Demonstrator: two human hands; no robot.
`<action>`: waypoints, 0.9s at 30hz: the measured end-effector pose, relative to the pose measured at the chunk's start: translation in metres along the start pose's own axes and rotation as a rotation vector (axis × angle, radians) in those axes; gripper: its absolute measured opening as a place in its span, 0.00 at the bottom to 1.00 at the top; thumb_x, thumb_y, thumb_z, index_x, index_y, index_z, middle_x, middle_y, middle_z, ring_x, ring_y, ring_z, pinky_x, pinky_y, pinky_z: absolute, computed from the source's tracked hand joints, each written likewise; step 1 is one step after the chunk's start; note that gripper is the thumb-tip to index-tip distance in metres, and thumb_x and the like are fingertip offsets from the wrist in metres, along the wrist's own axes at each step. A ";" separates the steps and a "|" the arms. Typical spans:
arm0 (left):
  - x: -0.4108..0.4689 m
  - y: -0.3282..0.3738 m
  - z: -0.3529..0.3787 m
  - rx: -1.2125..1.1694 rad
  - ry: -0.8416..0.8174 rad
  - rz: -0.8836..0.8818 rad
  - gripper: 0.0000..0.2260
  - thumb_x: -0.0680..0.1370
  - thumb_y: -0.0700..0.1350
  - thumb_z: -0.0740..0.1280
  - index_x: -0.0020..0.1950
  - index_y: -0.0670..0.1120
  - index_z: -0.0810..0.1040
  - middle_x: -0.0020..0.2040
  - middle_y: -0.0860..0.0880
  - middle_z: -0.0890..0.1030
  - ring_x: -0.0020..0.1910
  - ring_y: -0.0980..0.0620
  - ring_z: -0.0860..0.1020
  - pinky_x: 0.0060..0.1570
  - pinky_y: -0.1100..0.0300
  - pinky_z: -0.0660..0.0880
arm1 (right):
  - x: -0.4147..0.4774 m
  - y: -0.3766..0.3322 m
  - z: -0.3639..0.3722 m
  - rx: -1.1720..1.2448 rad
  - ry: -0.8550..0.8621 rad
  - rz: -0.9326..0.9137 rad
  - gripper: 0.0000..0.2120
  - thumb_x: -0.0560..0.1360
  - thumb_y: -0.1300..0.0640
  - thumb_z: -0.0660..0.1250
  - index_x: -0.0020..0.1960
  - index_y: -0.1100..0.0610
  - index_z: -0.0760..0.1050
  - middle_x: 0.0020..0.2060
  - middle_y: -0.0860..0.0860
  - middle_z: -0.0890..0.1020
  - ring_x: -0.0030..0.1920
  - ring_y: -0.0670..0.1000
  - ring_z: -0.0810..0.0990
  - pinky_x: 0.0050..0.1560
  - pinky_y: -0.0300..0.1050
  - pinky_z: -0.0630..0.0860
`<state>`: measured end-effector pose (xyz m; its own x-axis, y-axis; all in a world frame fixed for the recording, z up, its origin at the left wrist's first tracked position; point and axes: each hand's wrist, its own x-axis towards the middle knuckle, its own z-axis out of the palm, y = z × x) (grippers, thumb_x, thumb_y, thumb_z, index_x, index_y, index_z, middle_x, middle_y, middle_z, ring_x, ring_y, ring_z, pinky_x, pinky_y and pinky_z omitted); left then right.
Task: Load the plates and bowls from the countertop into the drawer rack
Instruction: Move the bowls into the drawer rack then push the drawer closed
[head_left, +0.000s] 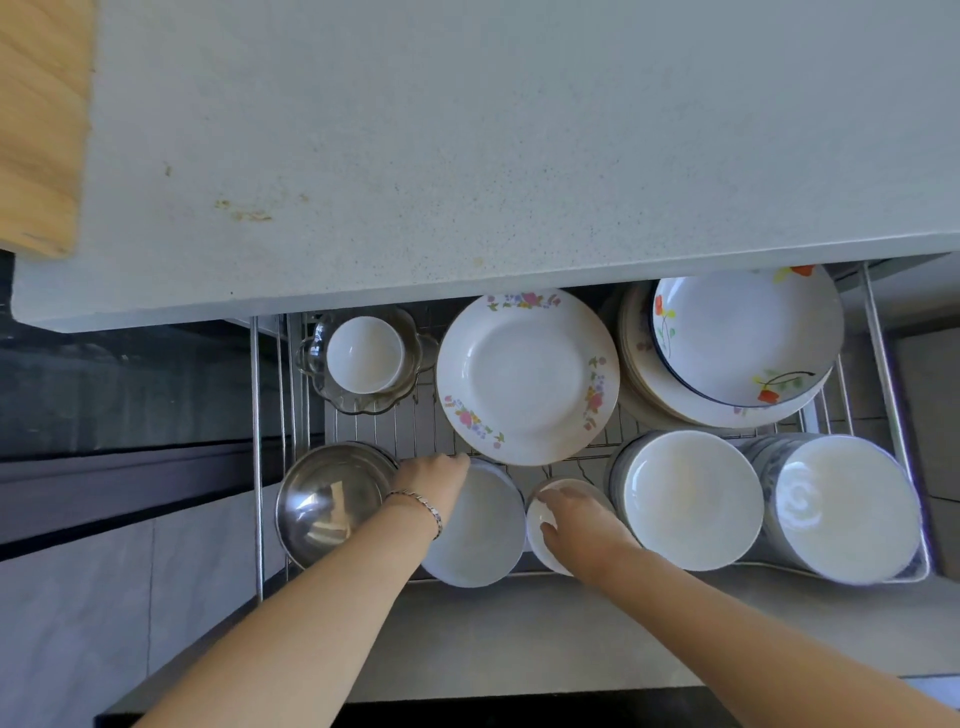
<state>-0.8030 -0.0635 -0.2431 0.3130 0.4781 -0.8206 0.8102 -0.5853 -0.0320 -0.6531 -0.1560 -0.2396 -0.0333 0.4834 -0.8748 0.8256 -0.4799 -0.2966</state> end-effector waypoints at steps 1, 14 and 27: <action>0.001 0.002 0.000 0.004 -0.006 -0.014 0.16 0.76 0.32 0.58 0.64 0.40 0.67 0.59 0.40 0.78 0.58 0.40 0.78 0.53 0.51 0.74 | -0.001 0.002 -0.001 -0.006 0.001 -0.006 0.20 0.80 0.58 0.54 0.71 0.55 0.64 0.67 0.54 0.72 0.64 0.55 0.74 0.64 0.46 0.72; -0.015 0.005 0.000 -0.092 0.057 -0.101 0.24 0.76 0.33 0.59 0.71 0.43 0.60 0.57 0.41 0.74 0.54 0.40 0.79 0.50 0.51 0.76 | -0.021 0.012 -0.026 -0.008 0.091 -0.083 0.20 0.79 0.58 0.55 0.71 0.54 0.66 0.66 0.53 0.73 0.64 0.56 0.74 0.64 0.46 0.71; -0.114 -0.031 -0.145 -0.868 0.570 -0.293 0.13 0.79 0.40 0.57 0.58 0.44 0.78 0.56 0.46 0.81 0.55 0.45 0.79 0.52 0.58 0.75 | -0.093 -0.070 -0.168 -0.217 0.143 -0.226 0.18 0.78 0.56 0.56 0.68 0.53 0.69 0.66 0.51 0.74 0.66 0.52 0.72 0.65 0.45 0.69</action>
<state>-0.7921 -0.0052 -0.0655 0.0532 0.8899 -0.4531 0.8956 0.1582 0.4158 -0.6127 -0.0447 -0.0727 -0.1624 0.6648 -0.7291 0.9074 -0.1898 -0.3751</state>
